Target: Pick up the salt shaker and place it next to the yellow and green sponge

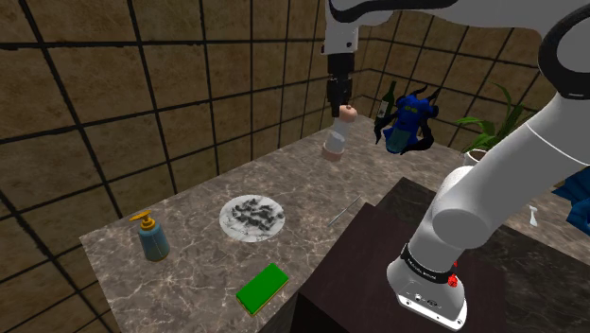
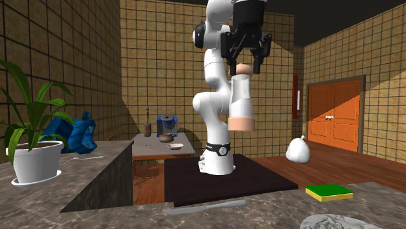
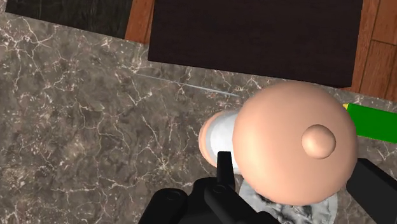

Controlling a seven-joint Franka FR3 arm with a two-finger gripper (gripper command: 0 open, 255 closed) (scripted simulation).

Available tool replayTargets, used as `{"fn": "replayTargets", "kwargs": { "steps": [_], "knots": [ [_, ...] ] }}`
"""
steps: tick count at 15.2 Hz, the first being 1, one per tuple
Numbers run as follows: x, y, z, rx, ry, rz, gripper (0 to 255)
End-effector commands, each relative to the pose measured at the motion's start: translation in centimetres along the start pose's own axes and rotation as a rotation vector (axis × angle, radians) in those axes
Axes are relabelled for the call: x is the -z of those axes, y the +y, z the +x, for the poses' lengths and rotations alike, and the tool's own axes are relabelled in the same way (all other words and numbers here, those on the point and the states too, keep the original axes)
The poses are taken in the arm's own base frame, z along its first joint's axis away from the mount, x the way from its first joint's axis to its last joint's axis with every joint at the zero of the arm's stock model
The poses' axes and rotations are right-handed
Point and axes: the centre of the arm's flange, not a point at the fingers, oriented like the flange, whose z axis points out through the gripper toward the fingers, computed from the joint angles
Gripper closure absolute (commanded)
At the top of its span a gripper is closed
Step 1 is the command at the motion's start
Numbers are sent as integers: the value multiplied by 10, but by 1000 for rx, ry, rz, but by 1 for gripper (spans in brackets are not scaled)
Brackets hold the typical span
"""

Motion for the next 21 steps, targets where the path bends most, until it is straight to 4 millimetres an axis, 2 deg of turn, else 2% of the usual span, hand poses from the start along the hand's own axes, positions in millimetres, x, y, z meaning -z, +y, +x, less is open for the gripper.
{"fn": "replayTargets", "kwargs": {
  "steps": [1, 21],
  "knots": [
    [1, -29, 4, -2, 0, 0, 255],
    [-18, -288, 47, -2, 0, 0, 255]
  ]
}}
